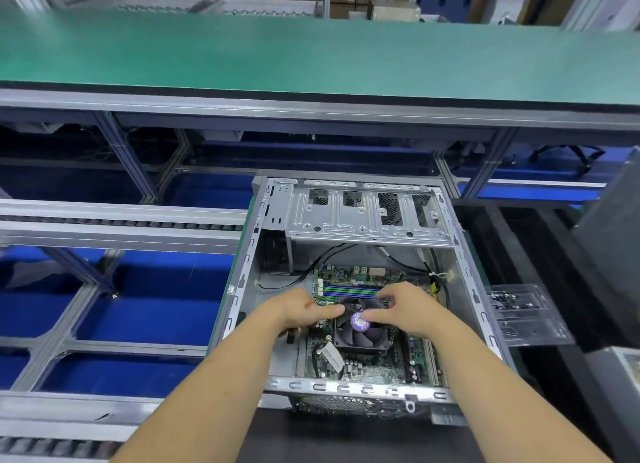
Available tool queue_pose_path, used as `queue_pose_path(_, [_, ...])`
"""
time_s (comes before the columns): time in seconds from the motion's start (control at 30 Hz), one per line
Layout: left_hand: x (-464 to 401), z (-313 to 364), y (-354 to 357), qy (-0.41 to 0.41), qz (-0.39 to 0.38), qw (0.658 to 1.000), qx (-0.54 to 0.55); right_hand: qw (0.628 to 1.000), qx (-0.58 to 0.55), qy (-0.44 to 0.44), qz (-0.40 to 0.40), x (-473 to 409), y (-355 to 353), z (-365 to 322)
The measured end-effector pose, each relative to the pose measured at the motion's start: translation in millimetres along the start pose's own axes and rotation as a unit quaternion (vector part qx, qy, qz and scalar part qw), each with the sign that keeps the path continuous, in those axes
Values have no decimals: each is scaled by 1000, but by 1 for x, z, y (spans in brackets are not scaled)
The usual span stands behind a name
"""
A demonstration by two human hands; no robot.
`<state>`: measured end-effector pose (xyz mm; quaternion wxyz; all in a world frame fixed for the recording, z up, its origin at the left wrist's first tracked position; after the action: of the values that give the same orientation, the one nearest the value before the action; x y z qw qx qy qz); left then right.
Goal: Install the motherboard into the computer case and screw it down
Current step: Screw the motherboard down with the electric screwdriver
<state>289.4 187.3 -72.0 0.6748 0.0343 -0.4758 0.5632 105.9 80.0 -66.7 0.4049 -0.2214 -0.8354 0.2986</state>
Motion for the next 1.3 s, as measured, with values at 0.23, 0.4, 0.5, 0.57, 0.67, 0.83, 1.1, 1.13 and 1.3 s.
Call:
queue_pose_path(0.23, [-6,-2,1,-10,-2,1000,13,996,-31,23,-76,-1,11,-7])
queue_pose_path(0.4, [-6,-2,2,-17,-13,999,30,991,-10,66,-112,-1,10,-12])
queue_pose_path(0.5, [-6,-2,2,-1,-5,999,42,993,-30,65,-95,2,12,-9])
queue_pose_path(0.57, [-3,-1,2,6,-2,999,34,994,-20,61,-83,2,12,-10])
queue_pose_path(0.67, [0,2,1,29,5,999,39,996,-2,61,-70,5,12,-11])
queue_pose_path(0.83, [11,21,-6,128,107,984,-59,999,39,-13,11,11,8,-28])
queue_pose_path(1.1, [26,38,-9,134,156,952,-229,974,181,-108,85,26,3,-74])
queue_pose_path(1.13, [29,42,-8,139,164,947,-240,972,182,-118,93,31,-1,-81])
queue_pose_path(1.3, [62,48,-16,115,255,920,-275,966,124,-163,159,65,-8,-123])
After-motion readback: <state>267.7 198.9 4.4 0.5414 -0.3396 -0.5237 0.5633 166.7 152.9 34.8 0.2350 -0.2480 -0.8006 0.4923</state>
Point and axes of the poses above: each hand's wrist, its own x-axis away from the middle knuckle, its own y-axis out of the palm, z = x × y, the point moved 7 cm from there along -x, towards the middle knuckle, and after that the axes turned 8 degrees about -z, right-handed, at the moved point
